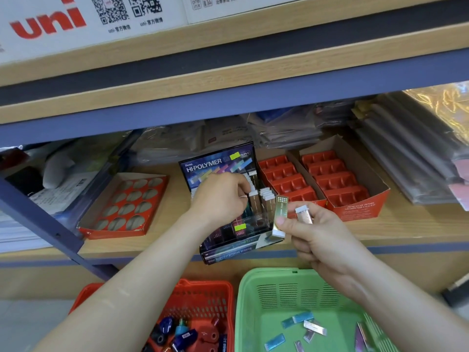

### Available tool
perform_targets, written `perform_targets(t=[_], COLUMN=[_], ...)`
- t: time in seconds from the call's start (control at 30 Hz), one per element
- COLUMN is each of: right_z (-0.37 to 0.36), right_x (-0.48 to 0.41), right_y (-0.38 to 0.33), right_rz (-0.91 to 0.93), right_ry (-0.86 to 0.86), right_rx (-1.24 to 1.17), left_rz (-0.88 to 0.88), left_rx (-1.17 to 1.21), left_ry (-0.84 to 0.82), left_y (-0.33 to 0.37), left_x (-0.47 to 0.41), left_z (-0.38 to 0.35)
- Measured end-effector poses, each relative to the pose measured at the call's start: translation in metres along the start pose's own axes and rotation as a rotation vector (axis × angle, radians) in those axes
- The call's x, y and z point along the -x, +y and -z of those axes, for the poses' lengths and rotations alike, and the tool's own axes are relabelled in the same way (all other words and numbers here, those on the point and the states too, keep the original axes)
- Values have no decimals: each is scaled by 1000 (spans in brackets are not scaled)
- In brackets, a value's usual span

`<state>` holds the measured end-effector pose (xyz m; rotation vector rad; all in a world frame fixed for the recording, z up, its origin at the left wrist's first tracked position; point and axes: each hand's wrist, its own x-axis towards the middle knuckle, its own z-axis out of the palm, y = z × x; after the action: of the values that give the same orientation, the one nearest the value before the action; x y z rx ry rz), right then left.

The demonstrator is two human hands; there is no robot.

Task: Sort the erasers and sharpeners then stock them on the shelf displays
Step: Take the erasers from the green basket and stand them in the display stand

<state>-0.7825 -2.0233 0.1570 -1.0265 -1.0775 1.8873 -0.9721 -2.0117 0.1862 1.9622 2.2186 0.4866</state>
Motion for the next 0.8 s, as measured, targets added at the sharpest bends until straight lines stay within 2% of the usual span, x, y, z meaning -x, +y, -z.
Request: perform_targets(t=[0.1,0.17,0.23,0.3,0.43,0.53,0.67,0.8], right_z=[1,1,-1,-5,-8,-5,5,7], right_x=[1,2,4,7,7,5,2,4], right_y=[0,0,-1,-2,0,-4,-13,-19], right_rz=[15,36,67,99,29,-92,-95,-46], right_ry=[-16,-47,-89,-138,-106,-47,-42,-47], right_rx=[38,115,225,305,348,174,-29,-22], left_rz=[-11,-1,2,13,142,234,234,206], left_rx=[96,332,656,797,878,928,847,717], left_ry=[112,147,15,-83,15,160,214,253], left_y=[5,12,19,20,8,-5,-11,-6], left_x=[8,20,36,50,61,59,49,36], left_z=[5,11,14,11,10,18,28,27])
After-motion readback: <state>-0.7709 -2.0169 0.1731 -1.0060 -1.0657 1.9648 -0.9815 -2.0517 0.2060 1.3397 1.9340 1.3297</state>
